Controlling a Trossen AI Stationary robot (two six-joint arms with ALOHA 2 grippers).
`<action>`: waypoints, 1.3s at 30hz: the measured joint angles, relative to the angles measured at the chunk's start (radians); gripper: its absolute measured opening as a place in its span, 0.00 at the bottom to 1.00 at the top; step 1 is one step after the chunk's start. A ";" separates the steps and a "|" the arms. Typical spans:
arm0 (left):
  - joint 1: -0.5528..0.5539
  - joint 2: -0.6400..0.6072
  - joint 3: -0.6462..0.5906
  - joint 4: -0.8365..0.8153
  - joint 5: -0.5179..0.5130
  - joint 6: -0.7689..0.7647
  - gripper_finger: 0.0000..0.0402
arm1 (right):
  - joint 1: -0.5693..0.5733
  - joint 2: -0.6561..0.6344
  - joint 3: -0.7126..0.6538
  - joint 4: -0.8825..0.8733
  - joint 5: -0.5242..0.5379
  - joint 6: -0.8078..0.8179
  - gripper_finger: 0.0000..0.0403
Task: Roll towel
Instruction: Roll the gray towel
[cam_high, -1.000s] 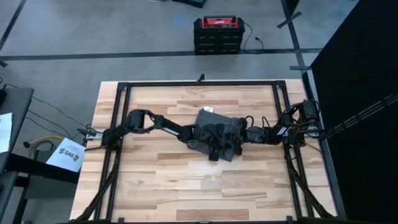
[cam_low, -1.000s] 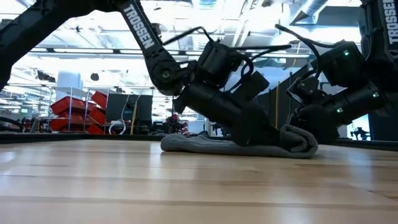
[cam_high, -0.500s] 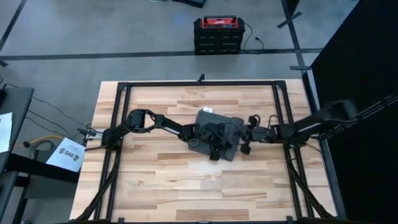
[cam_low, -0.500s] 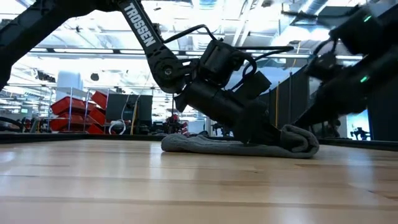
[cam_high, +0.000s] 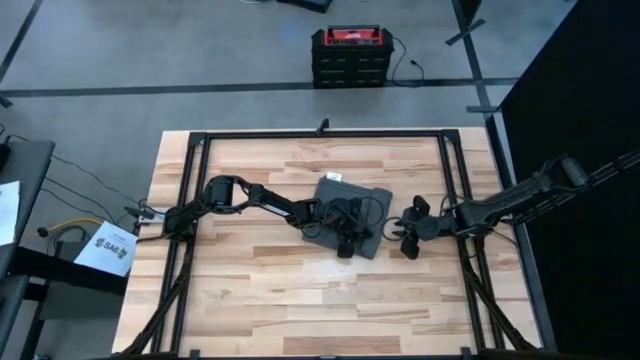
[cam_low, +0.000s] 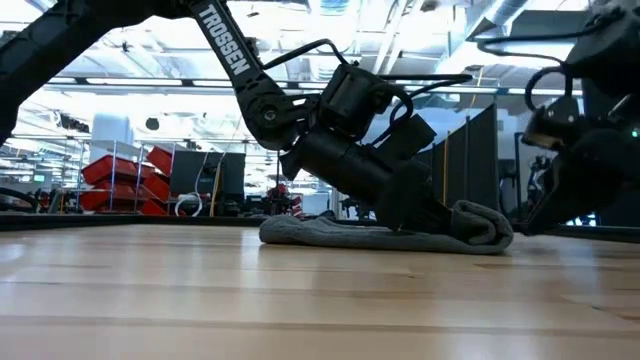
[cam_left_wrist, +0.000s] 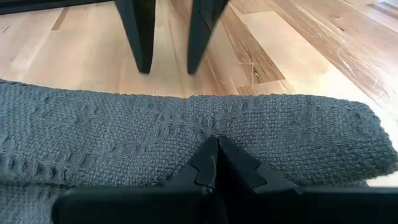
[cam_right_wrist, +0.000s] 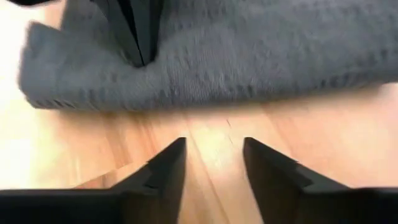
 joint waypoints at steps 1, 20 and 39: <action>-0.001 0.000 0.000 0.002 0.000 0.000 0.00 | 0.000 0.031 0.000 0.016 0.000 -0.003 0.46; -0.001 -0.009 0.010 0.005 0.026 0.006 0.00 | -0.009 0.317 0.005 0.322 0.030 -0.112 0.60; 0.001 -0.126 0.012 -0.144 0.018 0.020 0.00 | -0.009 0.317 0.004 0.317 0.023 -0.111 0.60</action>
